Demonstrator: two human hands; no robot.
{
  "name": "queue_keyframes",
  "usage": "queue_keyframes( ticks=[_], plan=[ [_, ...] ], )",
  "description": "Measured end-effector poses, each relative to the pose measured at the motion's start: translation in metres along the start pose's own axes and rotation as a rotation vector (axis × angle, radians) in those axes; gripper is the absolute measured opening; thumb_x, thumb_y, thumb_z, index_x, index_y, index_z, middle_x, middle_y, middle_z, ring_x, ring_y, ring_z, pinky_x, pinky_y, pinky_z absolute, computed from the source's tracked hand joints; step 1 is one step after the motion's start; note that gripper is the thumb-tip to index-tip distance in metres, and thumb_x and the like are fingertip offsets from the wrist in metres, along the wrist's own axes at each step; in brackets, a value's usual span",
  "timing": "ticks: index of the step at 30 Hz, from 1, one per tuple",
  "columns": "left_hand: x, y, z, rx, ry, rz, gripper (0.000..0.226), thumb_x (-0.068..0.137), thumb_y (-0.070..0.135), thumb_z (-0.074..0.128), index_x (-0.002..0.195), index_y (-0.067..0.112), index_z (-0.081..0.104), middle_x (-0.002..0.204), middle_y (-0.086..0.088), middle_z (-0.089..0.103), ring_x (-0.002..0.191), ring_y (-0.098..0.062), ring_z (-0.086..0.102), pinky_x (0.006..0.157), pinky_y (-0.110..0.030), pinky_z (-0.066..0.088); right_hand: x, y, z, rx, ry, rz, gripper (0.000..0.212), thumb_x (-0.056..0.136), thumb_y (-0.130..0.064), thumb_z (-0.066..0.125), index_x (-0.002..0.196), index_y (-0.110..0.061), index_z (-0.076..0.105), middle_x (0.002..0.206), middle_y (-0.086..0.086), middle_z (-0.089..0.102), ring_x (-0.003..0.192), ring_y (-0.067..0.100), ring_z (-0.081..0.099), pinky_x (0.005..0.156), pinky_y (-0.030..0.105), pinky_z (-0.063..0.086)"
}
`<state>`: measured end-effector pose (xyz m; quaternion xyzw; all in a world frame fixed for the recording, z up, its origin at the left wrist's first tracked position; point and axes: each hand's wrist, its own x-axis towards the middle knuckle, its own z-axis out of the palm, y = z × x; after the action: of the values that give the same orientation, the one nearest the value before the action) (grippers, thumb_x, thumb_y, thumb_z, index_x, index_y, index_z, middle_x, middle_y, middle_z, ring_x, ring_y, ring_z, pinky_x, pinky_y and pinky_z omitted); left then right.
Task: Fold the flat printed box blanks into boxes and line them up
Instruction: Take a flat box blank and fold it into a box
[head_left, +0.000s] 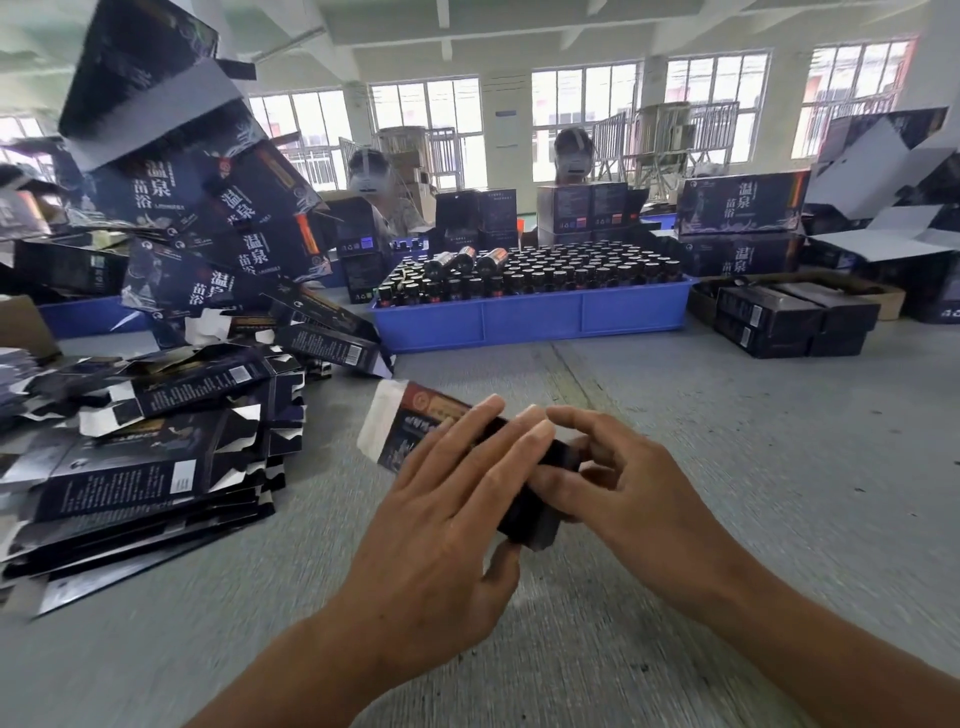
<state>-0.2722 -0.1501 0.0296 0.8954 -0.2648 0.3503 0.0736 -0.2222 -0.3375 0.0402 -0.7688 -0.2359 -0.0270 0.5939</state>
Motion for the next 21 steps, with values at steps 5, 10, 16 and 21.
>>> queue_keyframes(
  ticks=[5, 10, 16, 21],
  plan=[
    [0.001, -0.004, -0.006, -0.108, 0.240, -0.382, 0.068, 0.093, 0.036, 0.056, 0.154, 0.021, 0.030, 0.158, 0.003, 0.033, 0.146, -0.008, 0.028, 0.114, -0.030, 0.030, 0.005, 0.001, -0.009, 0.234, -0.070, 0.087, 0.047, 0.071, -0.025, 0.073, 0.117, -0.026, 0.063, 0.103, -0.003, 0.076, 0.095, 0.014, 0.073, 0.078, 0.028, 0.061],
    [0.005, -0.009, -0.014, -0.934, 0.265, -0.731, 0.069, 0.083, 0.050, 0.063, 0.146, 0.041, 0.036, 0.124, 0.013, 0.068, 0.111, 0.000, 0.065, 0.088, -0.024, 0.057, 0.004, 0.005, -0.006, 0.114, -0.151, 0.072, 0.049, 0.060, -0.028, 0.077, 0.108, -0.024, 0.068, 0.102, -0.008, 0.075, 0.094, 0.011, 0.073, 0.074, 0.021, 0.057],
    [0.002, -0.009, -0.016, -0.988, 0.346, -0.629, 0.058, 0.082, 0.036, 0.069, 0.128, 0.062, 0.044, 0.115, 0.013, 0.071, 0.107, -0.010, 0.069, 0.080, -0.020, 0.057, -0.001, -0.003, -0.001, 0.041, -0.114, -0.001, 0.051, 0.077, -0.046, 0.079, 0.121, -0.047, 0.055, 0.107, -0.031, 0.067, 0.099, -0.006, 0.067, 0.071, 0.010, 0.054],
    [-0.002, -0.002, -0.014, -0.892, 0.206, -0.549, 0.063, 0.086, 0.031, 0.067, 0.133, 0.065, 0.042, 0.120, 0.025, 0.063, 0.111, -0.005, 0.065, 0.076, -0.014, 0.055, -0.004, -0.015, -0.008, 0.040, -0.010, -0.221, 0.053, 0.081, -0.047, 0.066, 0.122, -0.073, 0.046, 0.118, -0.043, 0.057, 0.108, -0.015, 0.059, 0.075, 0.001, 0.047]
  ],
)
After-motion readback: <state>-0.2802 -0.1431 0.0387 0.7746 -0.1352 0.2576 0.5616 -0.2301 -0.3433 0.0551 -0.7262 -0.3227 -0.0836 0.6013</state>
